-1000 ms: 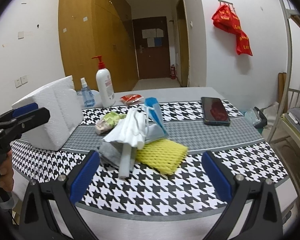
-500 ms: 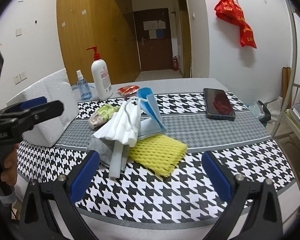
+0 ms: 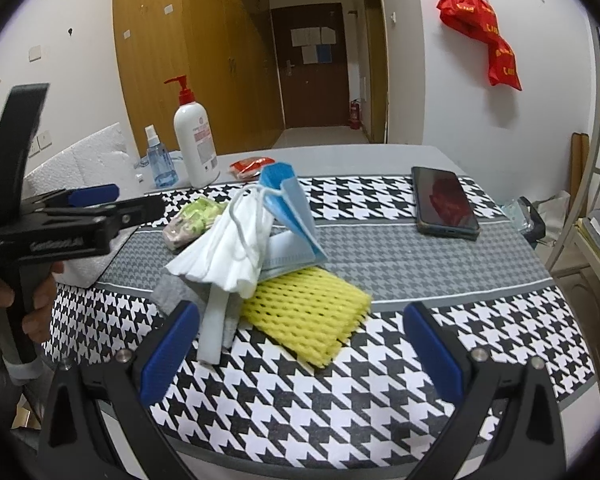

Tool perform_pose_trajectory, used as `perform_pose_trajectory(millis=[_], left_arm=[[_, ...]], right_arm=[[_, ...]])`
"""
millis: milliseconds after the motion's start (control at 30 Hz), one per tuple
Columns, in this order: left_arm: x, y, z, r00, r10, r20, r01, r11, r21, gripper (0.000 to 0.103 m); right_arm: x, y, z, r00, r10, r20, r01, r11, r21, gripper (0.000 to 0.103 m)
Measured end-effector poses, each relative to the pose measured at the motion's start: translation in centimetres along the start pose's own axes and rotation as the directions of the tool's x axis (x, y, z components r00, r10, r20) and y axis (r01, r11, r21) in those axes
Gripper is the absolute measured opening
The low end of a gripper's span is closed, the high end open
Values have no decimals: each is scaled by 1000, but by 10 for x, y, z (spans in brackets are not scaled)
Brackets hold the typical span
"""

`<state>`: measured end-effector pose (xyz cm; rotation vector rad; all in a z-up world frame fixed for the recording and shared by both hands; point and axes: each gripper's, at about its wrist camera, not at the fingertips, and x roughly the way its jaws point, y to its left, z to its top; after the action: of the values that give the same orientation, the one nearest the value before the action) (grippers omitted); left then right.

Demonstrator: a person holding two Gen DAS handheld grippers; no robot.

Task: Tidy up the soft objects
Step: 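Move both tools toward the pile of soft items beside the foam box, then grasp the green snack bag with the left tool while right tool approaches yellow net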

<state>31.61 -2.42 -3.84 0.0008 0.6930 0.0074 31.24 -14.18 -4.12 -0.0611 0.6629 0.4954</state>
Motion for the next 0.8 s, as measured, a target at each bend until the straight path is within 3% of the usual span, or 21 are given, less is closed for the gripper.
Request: perform_pose_trajectory(millis=[400, 567, 800], left_arm=[[41, 15, -1, 993, -25, -115, 21, 999, -34, 72], [56, 25, -3, 990, -20, -140, 14, 999, -45, 57], [70, 28, -8, 987, -7, -158, 3, 1000, -26, 55]], right_arm=[[11, 3, 5, 1000, 11, -29, -12, 1000, -20, 103], [15, 2, 5, 999, 20, -40, -21, 1000, -20, 103], [23, 5, 8, 998, 20, -59, -22, 999, -34, 103]])
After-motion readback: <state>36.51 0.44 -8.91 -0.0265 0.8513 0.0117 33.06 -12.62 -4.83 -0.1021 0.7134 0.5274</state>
